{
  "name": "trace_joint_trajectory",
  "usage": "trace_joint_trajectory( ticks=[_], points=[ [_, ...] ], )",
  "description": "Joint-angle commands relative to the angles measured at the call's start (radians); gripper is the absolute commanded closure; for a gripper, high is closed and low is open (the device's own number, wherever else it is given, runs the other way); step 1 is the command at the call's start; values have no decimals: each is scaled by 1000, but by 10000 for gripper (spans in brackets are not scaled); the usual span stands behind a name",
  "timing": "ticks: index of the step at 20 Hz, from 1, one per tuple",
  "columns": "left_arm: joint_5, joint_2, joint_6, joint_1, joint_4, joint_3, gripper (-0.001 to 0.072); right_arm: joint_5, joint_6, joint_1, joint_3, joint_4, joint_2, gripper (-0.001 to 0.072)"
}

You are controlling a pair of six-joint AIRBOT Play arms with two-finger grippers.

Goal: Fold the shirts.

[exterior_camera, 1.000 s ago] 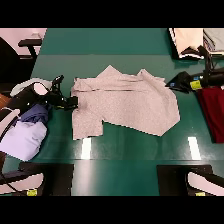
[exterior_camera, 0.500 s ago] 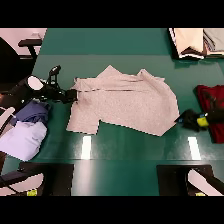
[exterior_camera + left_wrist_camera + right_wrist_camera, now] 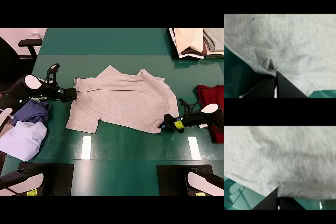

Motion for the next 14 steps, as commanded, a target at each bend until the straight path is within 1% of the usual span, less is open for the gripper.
trace_joint_trajectory(
  ticks=[1, 4, 8, 10, 14],
  points=[
    [-21, 115, -1, 0, 63, 34, 684, 13, 0, 50, 131, -23, 53, 700],
    [-89, 288, 0, 0, 153, 180, 684, 58, 0, 8, 340, -79, 198, 700],
    [-97, 468, 0, 0, 167, 490, 684, 88, 0, -67, 679, -80, 371, 700],
    [-103, 505, -3, 0, 161, 658, 684, 99, 0, -100, 841, -81, 440, 700],
    [-132, 529, -16, 0, 139, 942, 685, 127, 2, -186, 1073, -81, 513, 700]
  ],
)
